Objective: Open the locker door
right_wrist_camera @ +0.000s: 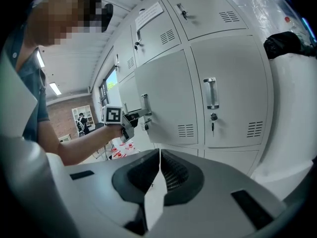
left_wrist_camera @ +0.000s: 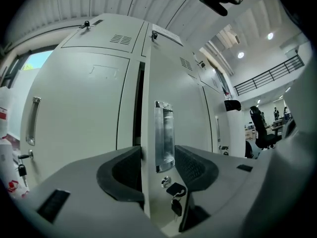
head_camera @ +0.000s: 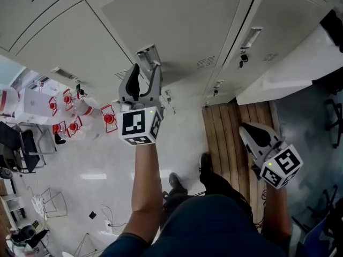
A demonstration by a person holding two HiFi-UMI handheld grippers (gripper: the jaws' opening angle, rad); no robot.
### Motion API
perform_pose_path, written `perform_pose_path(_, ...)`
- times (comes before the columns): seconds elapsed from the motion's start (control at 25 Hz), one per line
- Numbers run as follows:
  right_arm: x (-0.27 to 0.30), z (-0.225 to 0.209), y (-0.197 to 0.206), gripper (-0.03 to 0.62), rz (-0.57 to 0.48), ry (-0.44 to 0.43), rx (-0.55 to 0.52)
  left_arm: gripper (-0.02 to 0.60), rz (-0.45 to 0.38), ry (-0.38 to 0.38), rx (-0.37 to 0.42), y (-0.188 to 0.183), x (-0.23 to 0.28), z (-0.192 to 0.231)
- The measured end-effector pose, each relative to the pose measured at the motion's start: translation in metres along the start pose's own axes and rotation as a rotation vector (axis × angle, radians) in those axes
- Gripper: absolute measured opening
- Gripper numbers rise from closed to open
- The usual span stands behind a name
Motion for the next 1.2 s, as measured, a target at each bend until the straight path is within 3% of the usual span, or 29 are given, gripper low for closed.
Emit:
perform_pose_path(0.52, 0.0, 0.028, -0.024, 0.037, -0.029, -0.004, -0.033, 0.146, 0.034, 0.083, 0.01, -0.002, -0.044, -0.017)
perform_pose_path(0.84, -0.011, 0.05, -0.034, 0.037, -0.08, 0.007, -0.048, 0.127, 0.092, 0.259, 0.067, 0.002, -0.067, -0.048)
perform_pose_path(1.2, -0.036, 0.085, -0.028, 0.037, -0.102, 0.03, -0.048, 0.107, 0.164, 0.409, 0.071, 0.005, -0.092, -0.077)
Point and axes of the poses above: the fingertips, and each gripper's own axes: x forward along the fingers, z to its left, y out of its underside, the point moved 5 cm from there along -x, backward along the fingers, and after that the axes turned 5 degrees about -x, right-handed, at the moved point
